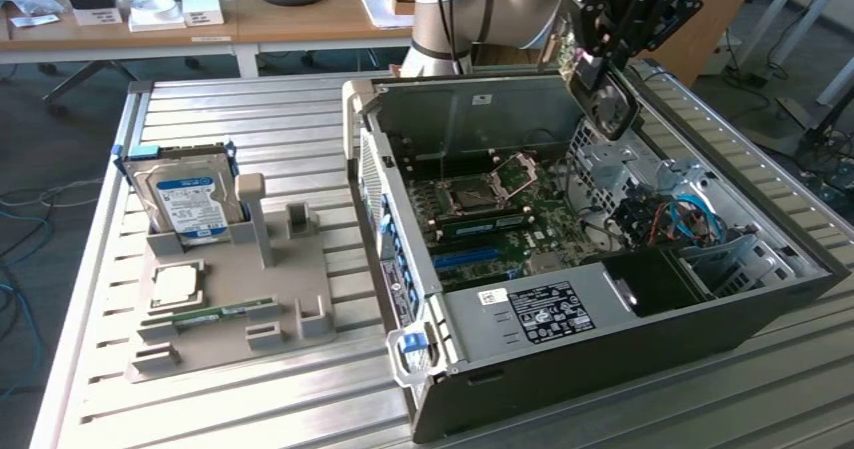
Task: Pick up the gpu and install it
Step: 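Pick up the gpu and move the gpu toward the slot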
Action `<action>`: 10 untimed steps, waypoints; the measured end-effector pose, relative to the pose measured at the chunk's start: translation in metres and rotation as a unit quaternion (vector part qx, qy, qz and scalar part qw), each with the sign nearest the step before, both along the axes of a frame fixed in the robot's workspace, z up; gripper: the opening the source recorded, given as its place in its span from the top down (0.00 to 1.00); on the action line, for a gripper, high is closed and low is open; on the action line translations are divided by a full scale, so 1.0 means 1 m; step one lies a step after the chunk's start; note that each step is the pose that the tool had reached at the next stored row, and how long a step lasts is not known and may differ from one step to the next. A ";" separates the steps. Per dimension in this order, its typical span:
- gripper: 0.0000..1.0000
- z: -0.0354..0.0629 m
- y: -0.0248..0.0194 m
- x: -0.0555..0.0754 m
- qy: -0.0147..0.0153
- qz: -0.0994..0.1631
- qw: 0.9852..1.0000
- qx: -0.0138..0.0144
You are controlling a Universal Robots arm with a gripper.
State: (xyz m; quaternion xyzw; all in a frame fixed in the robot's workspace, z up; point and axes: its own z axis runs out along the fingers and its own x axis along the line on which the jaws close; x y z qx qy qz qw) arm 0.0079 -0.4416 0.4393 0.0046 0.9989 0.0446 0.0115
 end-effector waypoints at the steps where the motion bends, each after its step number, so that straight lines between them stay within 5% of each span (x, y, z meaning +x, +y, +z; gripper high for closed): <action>1: 0.73 0.0000 0.0000 0.003 0.000 0.000 1.000 0.000; 10: 0.73 0.0000 0.0000 0.026 0.000 0.000 1.000 0.000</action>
